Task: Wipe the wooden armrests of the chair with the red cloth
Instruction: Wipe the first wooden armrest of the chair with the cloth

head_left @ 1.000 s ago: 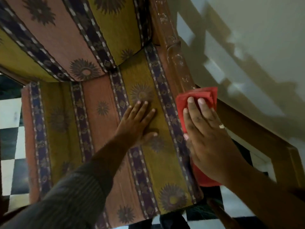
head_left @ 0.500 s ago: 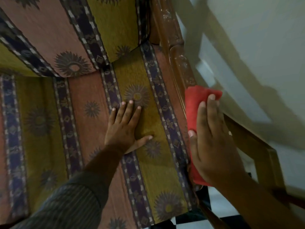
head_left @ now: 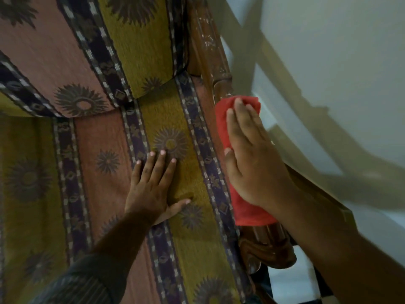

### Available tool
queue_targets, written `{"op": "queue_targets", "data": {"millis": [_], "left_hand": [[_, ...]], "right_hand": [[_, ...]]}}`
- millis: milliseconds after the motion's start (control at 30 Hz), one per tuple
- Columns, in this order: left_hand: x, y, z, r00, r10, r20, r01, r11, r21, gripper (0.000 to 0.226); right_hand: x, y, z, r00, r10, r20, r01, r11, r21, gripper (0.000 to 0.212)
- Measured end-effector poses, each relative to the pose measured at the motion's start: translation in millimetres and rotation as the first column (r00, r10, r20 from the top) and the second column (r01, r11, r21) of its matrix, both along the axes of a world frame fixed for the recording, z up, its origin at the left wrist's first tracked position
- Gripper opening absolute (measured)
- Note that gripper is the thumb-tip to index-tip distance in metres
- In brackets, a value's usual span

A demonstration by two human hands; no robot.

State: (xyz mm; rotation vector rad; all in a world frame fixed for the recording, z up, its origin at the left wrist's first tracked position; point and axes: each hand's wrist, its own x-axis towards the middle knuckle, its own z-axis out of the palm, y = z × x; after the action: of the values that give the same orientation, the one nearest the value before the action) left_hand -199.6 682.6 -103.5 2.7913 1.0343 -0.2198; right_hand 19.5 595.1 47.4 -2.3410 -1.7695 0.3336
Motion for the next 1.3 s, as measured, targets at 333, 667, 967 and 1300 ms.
{"op": "queue_targets", "data": {"millis": [333, 667, 967, 1300], "left_hand": [[-1, 1, -2, 0.999, -0.004, 0.043, 0.004, 1.0, 0.01, 0.108], [0, -1, -4, 0.999, -0.039, -0.002, 0.039, 0.997, 0.065, 0.105], [-1, -1, -2, 0.999, -0.032, 0.02, 0.032, 0.999, 0.041, 0.106], [0, 0, 4, 0.999, -0.033, 0.001, 0.033, 0.999, 0.004, 0.105]], "right_hand": [[-22, -63, -6, 0.997, -0.01, 0.081, 0.011, 1.0, -0.017, 0.068], [-12, -6, -1, 0.973, 0.111, 0.201, -0.116, 0.993, 0.016, 0.063], [-11, -46, -6, 0.998, -0.04, -0.052, 0.043, 0.998, 0.045, 0.065], [-25, -105, -6, 0.982, 0.127, 0.142, -0.119, 0.991, -0.06, 0.06]]}}
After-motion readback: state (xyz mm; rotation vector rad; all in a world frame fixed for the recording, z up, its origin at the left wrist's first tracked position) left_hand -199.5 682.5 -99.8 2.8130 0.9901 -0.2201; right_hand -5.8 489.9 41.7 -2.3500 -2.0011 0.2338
